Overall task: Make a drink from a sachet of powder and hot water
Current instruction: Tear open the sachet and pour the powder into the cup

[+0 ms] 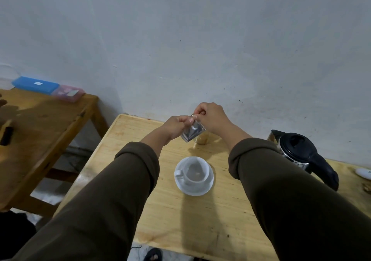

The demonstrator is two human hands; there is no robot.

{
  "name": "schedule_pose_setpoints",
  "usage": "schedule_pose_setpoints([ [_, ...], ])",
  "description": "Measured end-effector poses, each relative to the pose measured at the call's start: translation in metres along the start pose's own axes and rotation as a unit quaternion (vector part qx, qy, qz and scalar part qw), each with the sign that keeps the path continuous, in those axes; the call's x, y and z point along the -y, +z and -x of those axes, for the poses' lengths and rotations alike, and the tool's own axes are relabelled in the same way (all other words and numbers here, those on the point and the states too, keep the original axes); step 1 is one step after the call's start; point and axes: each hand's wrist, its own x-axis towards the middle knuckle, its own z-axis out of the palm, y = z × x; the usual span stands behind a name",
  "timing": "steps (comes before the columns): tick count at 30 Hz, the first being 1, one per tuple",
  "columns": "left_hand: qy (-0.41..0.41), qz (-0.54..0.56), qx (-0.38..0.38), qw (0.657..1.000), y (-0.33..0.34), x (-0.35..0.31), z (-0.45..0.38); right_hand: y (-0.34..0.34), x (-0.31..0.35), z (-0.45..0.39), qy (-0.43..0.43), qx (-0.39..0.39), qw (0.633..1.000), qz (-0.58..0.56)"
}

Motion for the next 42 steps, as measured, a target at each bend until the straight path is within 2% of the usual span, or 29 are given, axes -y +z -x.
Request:
schedule_pose_setpoints([
  [6, -0.009, 0.013, -0.026, 1.000, -0.002, 0.005, -0.004, 0.007, 0.006, -0.002, -0.030, 0.005, 0.998, 0.061],
  [12, -0.006, 0.051, -0.081, 0.995, -0.010, 0.010, -0.007, 0.010, 0.012, 0.004, -0.076, 0.025, 0.995, 0.057],
  [24, -0.031, 0.060, -0.098, 0.993, -0.011, 0.016, -0.010, 0.002, 0.009, 0.016, -0.049, 0.084, 0.995, 0.016],
  [30, -0.036, 0.051, -0.129, 0.990, -0.010, 0.019, -0.010, -0.001, 0.001, 0.020, -0.030, 0.090, 0.995, 0.000],
  [37, -0.081, 0.071, -0.106, 0.989, -0.004, 0.022, -0.007, 0.000, -0.003, 0.024, 0.001, 0.066, 0.997, -0.027],
  [42, -0.103, 0.017, -0.049, 0.993, 0.005, 0.034, 0.001, 0.013, -0.015, 0.036, 0.005, 0.071, 0.997, 0.001],
])
